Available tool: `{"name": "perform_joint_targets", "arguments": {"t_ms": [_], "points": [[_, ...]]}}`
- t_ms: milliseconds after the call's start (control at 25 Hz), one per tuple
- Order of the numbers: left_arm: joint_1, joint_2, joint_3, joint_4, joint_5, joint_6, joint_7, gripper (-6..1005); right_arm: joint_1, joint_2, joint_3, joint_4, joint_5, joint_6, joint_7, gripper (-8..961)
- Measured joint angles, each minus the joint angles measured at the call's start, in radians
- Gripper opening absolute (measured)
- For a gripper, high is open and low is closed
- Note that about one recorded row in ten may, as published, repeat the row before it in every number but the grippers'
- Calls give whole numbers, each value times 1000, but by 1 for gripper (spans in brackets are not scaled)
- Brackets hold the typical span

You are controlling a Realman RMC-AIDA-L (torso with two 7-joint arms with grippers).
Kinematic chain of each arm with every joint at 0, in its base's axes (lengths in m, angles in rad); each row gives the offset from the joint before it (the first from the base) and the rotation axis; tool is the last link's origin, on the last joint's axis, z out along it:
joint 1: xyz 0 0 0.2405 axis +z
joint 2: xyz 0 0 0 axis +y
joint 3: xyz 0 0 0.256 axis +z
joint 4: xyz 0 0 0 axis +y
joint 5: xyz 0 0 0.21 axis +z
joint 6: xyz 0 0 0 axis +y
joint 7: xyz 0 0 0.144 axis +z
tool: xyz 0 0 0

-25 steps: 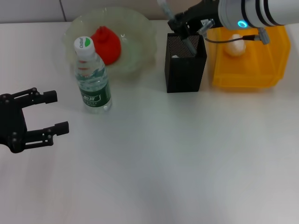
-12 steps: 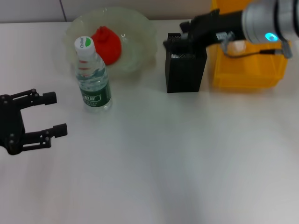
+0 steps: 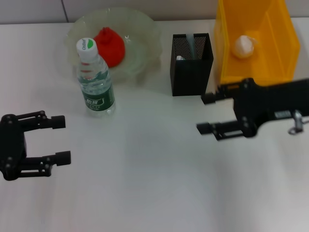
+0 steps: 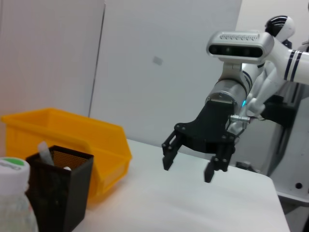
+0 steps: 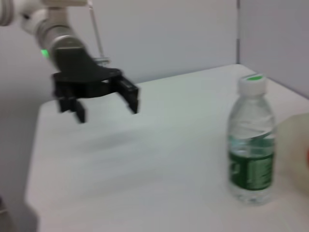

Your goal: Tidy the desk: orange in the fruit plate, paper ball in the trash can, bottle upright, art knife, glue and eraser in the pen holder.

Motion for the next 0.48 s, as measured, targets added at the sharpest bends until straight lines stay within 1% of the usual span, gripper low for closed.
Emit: {"name": "perform_joint_targets", "arguments": {"t_ms": [80, 120, 240, 360, 480], "points": [[-17, 1, 14, 1, 1, 0, -21, 801, -2, 0, 54, 66, 0, -67, -73, 704], [-17, 1, 14, 1, 1, 0, -21, 801, -2, 0, 54, 66, 0, -67, -73, 704], [-39, 6, 32, 2, 1, 0, -45, 801, -3, -2, 90, 122, -7, -99, -129, 704], [-60, 9, 61, 4, 3, -2, -70, 801, -17, -8, 97, 159, -25, -105, -165, 704], [-72, 9, 71, 6, 3, -5, -82, 801, -28, -10, 98, 176, -31, -112, -182, 704]]}}
